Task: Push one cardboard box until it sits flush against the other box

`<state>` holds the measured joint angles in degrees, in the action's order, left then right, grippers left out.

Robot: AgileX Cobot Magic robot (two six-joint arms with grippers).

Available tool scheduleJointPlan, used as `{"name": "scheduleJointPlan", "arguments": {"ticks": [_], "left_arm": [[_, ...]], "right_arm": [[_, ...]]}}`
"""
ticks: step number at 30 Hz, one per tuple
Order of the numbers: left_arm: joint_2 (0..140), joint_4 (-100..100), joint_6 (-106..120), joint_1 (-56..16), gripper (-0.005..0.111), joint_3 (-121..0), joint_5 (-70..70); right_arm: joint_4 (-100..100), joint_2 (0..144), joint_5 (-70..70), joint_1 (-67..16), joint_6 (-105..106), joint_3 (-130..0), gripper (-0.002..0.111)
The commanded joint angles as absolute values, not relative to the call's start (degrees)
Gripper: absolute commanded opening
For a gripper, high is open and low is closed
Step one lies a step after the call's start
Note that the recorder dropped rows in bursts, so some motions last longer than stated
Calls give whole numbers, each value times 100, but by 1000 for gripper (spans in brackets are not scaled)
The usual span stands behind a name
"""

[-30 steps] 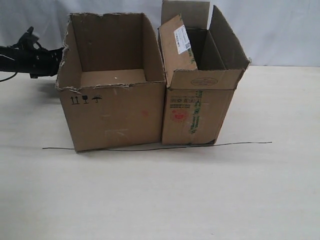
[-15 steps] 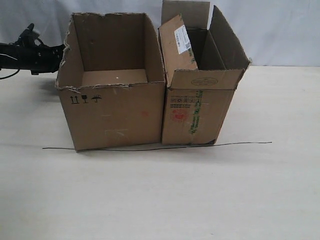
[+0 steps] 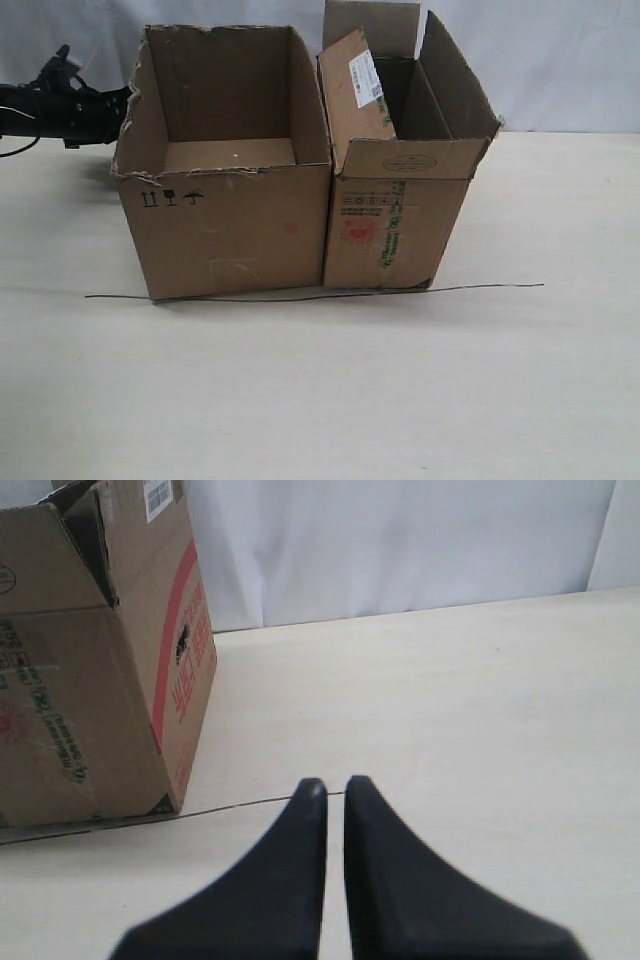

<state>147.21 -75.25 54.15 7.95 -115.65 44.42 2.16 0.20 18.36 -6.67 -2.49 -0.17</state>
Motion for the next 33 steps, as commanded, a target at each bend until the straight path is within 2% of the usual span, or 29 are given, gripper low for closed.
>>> {"name": "scheduleJointPlan", "arguments": {"ticks": [1, 33], "left_arm": [[14710, -7563, 5391, 763, 0, -11612, 4641], [14697, -7500, 5365, 808, 0, -11612, 4951]], "right_arm": [[234, 0, 1833, -680, -245, 0, 5], [234, 0, 1833, -680, -245, 0, 5]]}}
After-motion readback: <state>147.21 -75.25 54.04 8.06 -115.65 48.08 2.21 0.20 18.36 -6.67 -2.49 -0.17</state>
